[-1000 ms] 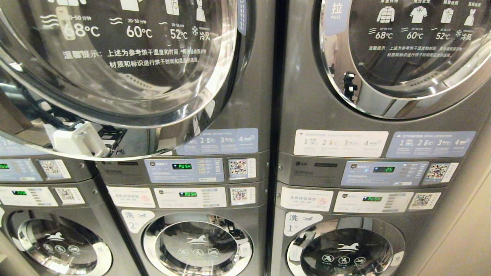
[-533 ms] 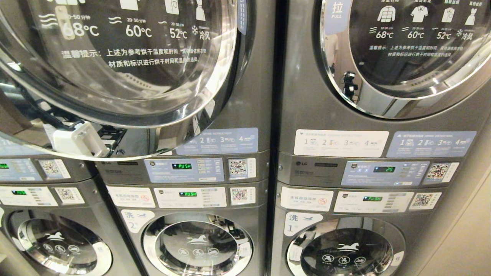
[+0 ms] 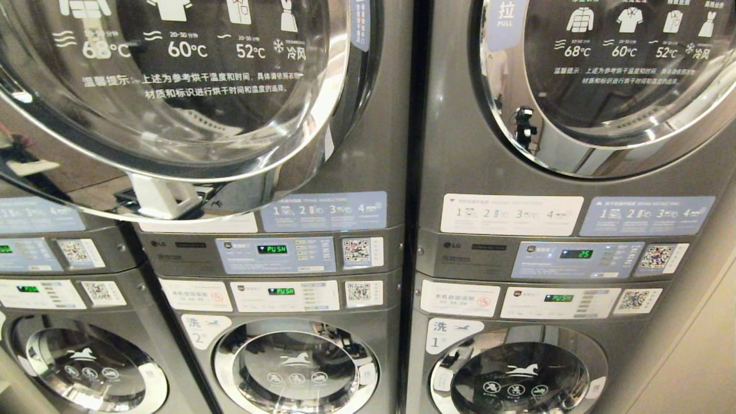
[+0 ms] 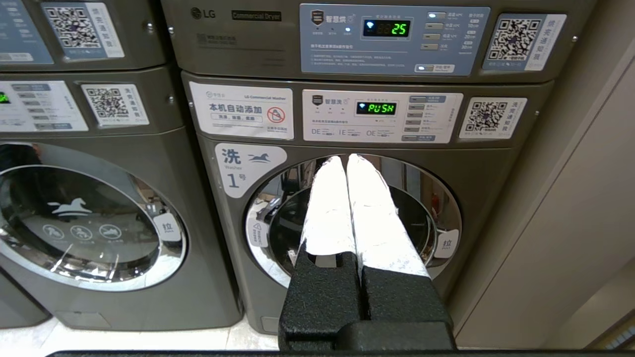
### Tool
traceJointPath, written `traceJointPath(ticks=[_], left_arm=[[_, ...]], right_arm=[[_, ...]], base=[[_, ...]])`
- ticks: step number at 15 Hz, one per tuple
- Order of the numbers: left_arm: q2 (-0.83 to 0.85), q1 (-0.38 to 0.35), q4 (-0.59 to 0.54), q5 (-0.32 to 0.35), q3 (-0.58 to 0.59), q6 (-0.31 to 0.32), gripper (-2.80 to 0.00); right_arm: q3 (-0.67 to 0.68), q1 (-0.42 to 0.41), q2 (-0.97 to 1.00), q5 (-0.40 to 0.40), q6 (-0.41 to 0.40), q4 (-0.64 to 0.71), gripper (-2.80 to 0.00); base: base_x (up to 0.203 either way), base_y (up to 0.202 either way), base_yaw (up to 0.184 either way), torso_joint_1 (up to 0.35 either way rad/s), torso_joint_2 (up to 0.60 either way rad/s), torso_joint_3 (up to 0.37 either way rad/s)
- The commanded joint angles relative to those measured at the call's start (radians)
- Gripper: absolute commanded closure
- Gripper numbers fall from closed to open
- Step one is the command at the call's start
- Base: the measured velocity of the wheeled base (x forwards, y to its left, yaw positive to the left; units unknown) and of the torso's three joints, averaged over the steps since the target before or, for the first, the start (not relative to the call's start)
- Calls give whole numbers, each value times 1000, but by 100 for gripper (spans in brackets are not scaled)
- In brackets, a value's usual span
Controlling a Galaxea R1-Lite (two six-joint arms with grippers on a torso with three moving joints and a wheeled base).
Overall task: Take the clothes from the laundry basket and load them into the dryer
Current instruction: Close the dryer
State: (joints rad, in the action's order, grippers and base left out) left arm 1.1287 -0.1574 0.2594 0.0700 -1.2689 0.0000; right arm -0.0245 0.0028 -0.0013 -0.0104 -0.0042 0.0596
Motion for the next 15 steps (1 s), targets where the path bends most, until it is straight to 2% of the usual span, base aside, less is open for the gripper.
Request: traceJointPath(ticks=[1,6,8,11,15], left_arm=[[107,-64,44,-2,-5,-2,0],[331,-123,178,-1,-44,-5,0],[432,-140,245,22,-81,-6,0],[584,-173,326,124,-183,-8,0],[764,-188,444,273,-323,-62,0]], right_arm=[[1,0,0,0,1,0,0],[1,0,0,0,3,-1,0],[1,0,0,-2,12,-1,0],[1,0,0,-2,12,-1,0],[1,0,0,-2,12,-1,0]], base=[[0,0,0,0,0,0],[0,0,0,0,0,0],[0,0,0,0,0,0],[0,0,0,0,0,0],[0,0,0,0,0,0]])
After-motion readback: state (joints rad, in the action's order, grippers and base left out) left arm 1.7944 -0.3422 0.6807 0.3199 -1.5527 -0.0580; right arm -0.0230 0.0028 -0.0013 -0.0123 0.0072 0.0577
